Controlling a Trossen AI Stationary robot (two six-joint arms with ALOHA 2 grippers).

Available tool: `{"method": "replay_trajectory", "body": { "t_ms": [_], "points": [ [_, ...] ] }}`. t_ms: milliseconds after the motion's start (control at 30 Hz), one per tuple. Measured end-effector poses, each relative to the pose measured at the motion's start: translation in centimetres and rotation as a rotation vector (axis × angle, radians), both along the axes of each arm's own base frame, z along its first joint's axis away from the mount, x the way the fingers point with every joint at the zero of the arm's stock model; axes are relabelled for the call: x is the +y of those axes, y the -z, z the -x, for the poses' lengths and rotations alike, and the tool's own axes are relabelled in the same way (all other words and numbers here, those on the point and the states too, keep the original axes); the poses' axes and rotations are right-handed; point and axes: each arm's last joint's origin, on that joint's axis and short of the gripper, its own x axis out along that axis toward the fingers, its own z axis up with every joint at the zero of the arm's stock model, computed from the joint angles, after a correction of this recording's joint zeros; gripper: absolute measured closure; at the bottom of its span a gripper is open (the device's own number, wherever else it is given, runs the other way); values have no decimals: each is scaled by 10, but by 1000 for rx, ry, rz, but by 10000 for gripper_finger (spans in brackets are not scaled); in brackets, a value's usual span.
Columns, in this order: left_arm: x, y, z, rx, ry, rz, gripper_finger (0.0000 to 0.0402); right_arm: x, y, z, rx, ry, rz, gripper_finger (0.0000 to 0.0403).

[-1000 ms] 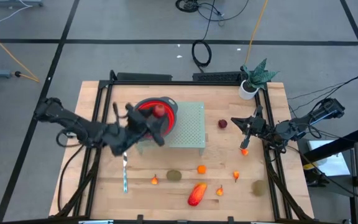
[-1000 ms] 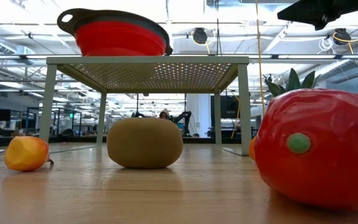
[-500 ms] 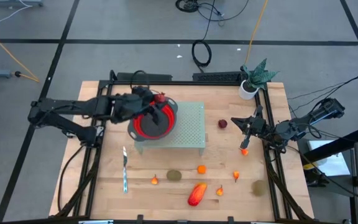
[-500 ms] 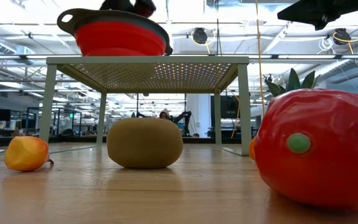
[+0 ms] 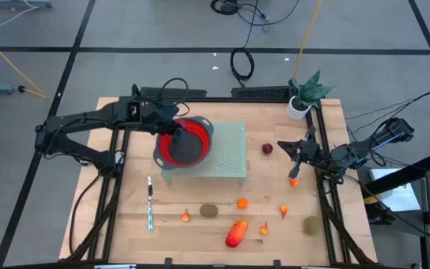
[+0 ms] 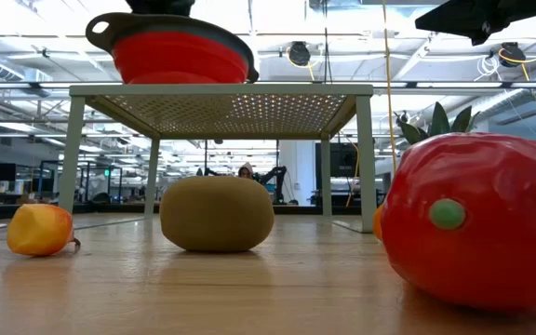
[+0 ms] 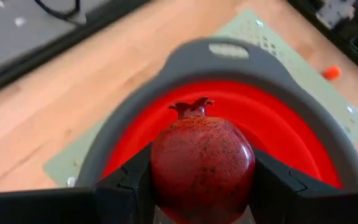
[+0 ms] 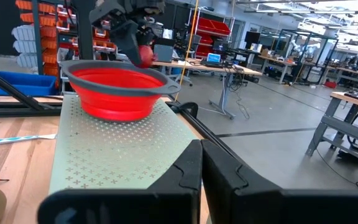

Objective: Pick & Place Fruit
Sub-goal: Put the bottom pomegranate into the strainer bowl on the shelf

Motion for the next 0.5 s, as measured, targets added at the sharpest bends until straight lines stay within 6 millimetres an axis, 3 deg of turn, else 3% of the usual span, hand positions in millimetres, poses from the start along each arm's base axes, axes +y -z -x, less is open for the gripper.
{"method": "replay_trajectory", "body": {
  "t_ms": [233, 500],
  "points": [
    [-3, -9, 10, 58, 36, 69, 218, 0, 0, 0, 0, 0, 0, 403],
    [-3, 6, 2, 167, 38, 137, 218, 0, 0, 0, 0, 0, 0, 403]
  ]
}}
